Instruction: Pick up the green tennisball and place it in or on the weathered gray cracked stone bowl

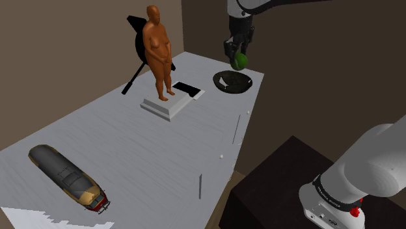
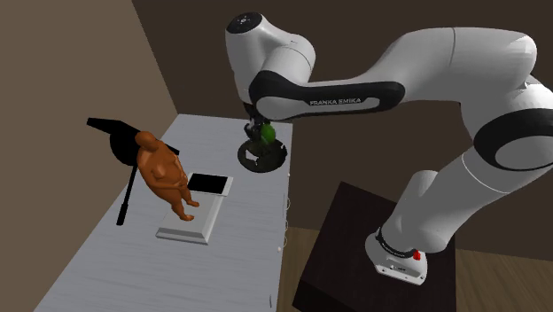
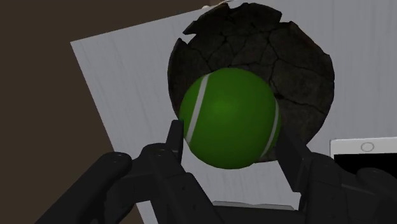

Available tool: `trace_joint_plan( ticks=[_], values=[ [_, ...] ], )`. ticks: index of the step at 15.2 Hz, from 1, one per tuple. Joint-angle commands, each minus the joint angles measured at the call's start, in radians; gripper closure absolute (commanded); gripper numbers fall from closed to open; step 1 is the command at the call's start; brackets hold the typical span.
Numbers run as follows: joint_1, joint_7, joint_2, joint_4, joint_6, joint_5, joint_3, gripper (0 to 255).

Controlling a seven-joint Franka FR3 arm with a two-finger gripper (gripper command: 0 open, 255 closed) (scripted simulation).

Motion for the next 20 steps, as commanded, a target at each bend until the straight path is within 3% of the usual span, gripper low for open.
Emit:
trace_joint_plan(
  ticks=[1,13,20],
  values=[
    [-0.001,-0.002,-0.021,-0.044,0.023,0.002,-0.004,255],
    [-0.002,0.034,-0.014,-0.196,0.179,-0.009,-0.005,255],
    [-0.002,0.034,-0.014,-0.196,0.179,-0.009,-0.005,255]
  ],
)
